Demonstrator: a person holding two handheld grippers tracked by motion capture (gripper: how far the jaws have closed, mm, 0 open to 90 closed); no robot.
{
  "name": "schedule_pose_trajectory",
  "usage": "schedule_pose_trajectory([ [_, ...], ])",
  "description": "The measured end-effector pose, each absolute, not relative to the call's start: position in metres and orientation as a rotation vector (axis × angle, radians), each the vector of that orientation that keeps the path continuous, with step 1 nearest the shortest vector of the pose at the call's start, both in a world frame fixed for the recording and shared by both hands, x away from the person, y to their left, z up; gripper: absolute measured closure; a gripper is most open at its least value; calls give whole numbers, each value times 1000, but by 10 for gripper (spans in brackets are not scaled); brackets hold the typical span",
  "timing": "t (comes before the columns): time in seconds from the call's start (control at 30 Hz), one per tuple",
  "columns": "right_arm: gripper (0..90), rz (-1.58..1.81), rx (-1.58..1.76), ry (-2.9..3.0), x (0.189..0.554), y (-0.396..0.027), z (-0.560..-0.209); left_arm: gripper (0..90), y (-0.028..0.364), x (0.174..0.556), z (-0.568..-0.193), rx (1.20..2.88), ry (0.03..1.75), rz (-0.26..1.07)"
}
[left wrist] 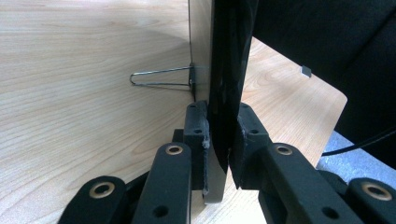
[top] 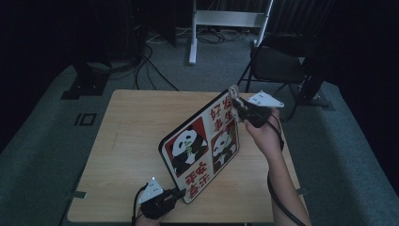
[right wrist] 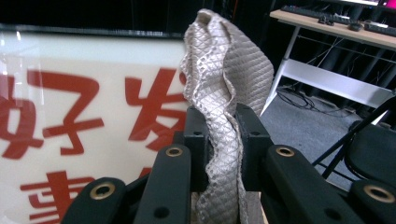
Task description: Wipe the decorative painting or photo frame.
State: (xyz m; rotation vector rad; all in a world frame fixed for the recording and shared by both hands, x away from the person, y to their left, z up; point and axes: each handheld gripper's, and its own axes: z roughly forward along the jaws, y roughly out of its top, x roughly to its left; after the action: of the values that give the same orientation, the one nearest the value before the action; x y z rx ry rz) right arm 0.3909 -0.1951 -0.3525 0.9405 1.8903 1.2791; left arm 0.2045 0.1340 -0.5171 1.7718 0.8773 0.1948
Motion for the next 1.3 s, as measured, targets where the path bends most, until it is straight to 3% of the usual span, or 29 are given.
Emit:
schedule_pose_trajectory([
  [1.3,774,1204,1076,2000,387,-210,-424,782,131,205,-516,1800,852,173],
])
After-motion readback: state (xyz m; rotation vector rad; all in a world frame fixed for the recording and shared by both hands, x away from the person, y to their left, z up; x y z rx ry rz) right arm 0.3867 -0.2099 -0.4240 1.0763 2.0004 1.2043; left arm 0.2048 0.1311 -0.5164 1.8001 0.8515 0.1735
